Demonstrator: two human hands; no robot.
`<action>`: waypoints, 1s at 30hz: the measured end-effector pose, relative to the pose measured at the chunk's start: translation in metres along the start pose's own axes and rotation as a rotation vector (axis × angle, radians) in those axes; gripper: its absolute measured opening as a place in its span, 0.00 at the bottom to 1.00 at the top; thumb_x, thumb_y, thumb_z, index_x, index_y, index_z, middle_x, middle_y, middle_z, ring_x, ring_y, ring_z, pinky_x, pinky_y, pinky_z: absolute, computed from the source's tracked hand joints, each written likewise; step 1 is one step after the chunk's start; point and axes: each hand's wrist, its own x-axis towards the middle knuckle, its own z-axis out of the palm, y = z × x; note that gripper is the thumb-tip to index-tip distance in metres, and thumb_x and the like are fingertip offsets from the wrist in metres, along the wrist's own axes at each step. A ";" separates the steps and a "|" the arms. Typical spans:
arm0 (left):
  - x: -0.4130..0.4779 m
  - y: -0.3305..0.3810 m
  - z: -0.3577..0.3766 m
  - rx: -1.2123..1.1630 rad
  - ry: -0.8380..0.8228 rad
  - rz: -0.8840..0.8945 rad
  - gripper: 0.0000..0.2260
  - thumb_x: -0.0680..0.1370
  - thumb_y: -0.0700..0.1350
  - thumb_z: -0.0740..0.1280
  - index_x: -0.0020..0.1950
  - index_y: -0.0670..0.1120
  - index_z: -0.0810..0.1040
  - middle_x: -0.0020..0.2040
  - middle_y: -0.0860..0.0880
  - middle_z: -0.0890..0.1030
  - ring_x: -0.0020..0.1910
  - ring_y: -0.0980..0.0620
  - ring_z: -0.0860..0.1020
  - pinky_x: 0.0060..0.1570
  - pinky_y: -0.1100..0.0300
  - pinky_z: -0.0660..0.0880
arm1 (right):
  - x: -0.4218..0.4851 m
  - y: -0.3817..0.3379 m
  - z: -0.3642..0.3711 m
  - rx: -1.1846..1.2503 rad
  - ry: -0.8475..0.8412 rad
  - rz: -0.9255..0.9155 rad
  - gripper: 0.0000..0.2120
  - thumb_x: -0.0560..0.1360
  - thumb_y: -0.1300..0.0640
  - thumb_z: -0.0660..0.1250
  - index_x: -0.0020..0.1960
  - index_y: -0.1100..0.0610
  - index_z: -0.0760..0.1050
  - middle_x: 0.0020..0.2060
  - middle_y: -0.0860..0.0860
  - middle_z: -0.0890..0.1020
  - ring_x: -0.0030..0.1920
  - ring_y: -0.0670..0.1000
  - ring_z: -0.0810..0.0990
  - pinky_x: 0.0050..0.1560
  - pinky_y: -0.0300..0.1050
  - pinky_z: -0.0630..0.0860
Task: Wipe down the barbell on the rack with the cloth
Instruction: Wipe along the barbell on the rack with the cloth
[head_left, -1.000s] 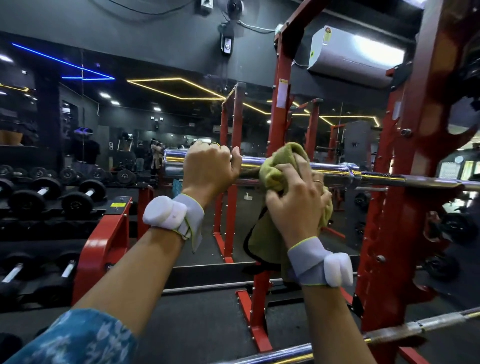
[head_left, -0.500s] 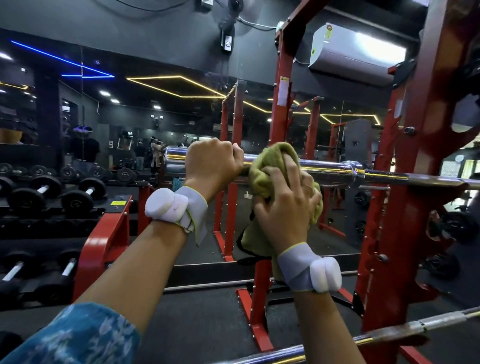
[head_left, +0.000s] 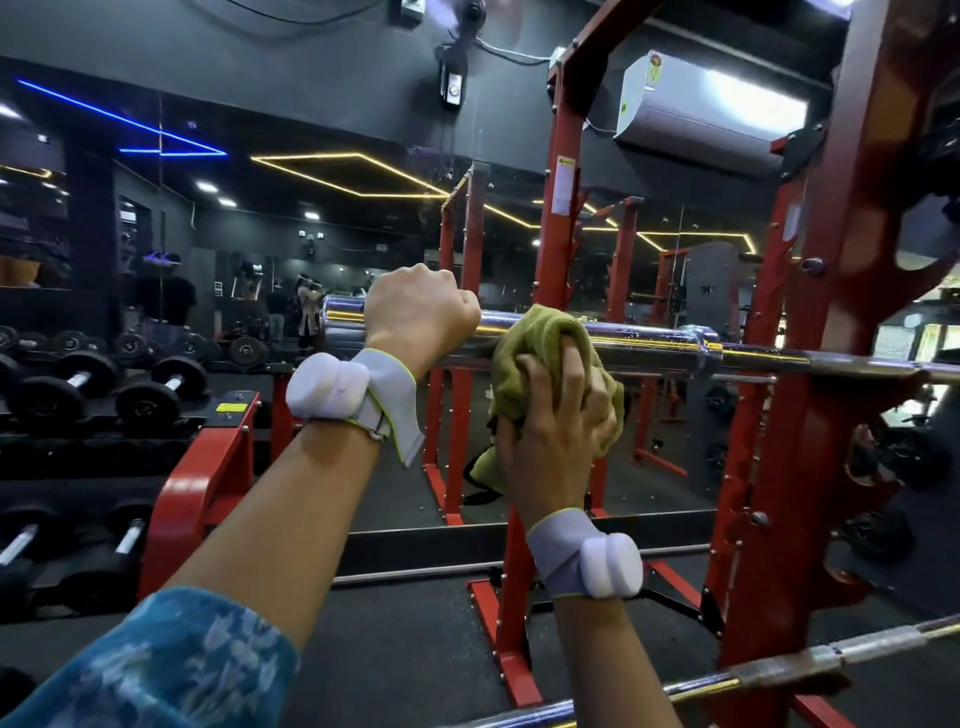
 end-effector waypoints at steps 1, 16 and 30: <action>-0.002 0.000 0.000 0.008 0.012 0.006 0.17 0.78 0.48 0.54 0.47 0.40 0.79 0.41 0.41 0.77 0.43 0.43 0.74 0.38 0.57 0.64 | -0.004 0.005 0.001 0.010 -0.002 0.033 0.19 0.71 0.50 0.61 0.61 0.50 0.67 0.68 0.54 0.61 0.64 0.60 0.63 0.57 0.65 0.68; -0.010 -0.001 0.001 0.011 0.058 0.039 0.22 0.80 0.50 0.52 0.42 0.39 0.79 0.34 0.45 0.70 0.37 0.45 0.71 0.35 0.56 0.62 | -0.011 0.001 0.013 0.016 0.016 -0.005 0.19 0.72 0.52 0.59 0.61 0.52 0.65 0.66 0.57 0.59 0.64 0.63 0.61 0.60 0.67 0.67; -0.010 0.062 0.004 -0.031 0.102 0.190 0.17 0.81 0.49 0.55 0.48 0.40 0.80 0.46 0.41 0.81 0.48 0.40 0.79 0.45 0.55 0.68 | -0.003 0.015 0.002 0.061 -0.031 0.041 0.22 0.70 0.52 0.60 0.63 0.53 0.64 0.68 0.56 0.59 0.65 0.62 0.63 0.64 0.66 0.64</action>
